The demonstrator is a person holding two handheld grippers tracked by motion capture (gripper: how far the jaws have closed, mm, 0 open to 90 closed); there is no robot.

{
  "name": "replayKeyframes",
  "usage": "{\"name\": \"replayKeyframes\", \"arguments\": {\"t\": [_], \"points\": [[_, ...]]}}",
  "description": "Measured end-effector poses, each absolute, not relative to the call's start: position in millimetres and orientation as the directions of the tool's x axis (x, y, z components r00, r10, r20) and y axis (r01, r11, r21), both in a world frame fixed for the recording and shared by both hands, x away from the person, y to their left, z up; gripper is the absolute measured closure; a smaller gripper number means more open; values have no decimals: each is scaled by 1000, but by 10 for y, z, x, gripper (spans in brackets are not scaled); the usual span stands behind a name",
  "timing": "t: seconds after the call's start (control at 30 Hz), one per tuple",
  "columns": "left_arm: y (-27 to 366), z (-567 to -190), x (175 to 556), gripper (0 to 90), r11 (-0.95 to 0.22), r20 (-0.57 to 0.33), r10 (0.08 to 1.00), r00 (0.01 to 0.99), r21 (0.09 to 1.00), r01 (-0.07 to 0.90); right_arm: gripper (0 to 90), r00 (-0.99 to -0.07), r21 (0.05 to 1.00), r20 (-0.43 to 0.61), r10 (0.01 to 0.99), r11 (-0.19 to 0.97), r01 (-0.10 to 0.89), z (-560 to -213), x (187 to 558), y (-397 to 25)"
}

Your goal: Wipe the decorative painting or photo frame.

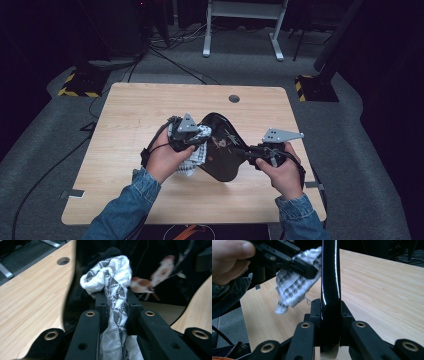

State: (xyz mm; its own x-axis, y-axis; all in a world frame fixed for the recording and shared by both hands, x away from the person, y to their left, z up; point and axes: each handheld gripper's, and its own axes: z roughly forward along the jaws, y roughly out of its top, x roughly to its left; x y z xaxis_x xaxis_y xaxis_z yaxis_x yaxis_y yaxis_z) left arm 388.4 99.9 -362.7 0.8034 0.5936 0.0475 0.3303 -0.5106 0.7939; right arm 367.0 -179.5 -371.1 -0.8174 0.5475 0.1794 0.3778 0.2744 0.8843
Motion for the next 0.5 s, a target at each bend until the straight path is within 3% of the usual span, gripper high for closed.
{"name": "replayKeyframes", "arguments": {"t": [0.5], "points": [[747, -3744, 3724, 779, -531, 29, 529, 848, 791, 304, 799, -812, 885, 185, 553, 265, 383, -3723, 3668, -1796]]}}
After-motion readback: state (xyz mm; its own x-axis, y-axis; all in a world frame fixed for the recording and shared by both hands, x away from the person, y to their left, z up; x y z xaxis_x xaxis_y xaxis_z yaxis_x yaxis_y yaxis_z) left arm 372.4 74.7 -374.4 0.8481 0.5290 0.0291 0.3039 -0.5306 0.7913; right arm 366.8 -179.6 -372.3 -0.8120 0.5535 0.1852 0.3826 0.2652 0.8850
